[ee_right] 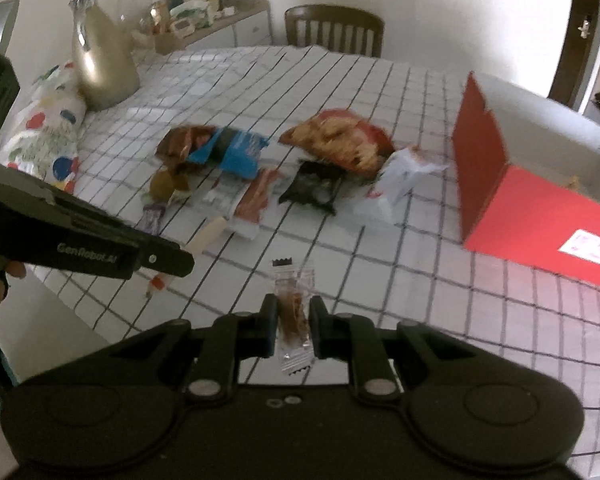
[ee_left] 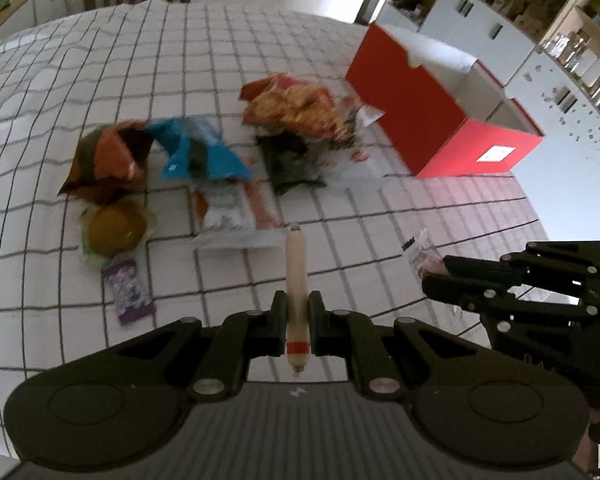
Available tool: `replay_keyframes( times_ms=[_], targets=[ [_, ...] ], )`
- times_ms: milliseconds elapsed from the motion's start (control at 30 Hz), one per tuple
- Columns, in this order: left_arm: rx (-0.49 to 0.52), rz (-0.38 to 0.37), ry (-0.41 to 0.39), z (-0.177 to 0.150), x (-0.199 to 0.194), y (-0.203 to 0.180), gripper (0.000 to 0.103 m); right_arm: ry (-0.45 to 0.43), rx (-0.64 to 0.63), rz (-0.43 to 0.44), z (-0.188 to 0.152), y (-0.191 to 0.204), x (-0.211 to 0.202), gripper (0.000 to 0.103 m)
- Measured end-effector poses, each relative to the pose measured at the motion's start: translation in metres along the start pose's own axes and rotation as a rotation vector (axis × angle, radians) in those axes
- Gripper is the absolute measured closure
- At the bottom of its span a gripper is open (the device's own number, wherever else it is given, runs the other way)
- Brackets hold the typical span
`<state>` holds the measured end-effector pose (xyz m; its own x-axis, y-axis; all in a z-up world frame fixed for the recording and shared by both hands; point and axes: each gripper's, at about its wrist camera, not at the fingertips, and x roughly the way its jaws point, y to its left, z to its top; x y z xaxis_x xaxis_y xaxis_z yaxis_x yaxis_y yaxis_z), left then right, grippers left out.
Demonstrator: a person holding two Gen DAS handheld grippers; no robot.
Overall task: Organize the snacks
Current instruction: 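Carry both snacks into the red box and open both tools to release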
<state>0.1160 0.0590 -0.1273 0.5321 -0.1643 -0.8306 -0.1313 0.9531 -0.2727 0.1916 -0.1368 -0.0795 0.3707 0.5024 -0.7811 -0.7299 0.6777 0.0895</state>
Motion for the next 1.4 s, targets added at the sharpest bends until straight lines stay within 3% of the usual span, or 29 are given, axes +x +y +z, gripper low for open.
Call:
replay_keyframes(
  times_ms=[633,1400],
  targets=[
    [0.11,-0.067,-0.077,0.056,-0.015,-0.072,0.093,-0.141,0.062,-0.08,0.033,-0.06,-0.064,0.087],
    [0.16,-0.066,-0.183,0.14,0.009,-0.169,0.093,-0.24,0.089,-0.168,0.056,-0.173,-0.101,0.087]
  ],
)
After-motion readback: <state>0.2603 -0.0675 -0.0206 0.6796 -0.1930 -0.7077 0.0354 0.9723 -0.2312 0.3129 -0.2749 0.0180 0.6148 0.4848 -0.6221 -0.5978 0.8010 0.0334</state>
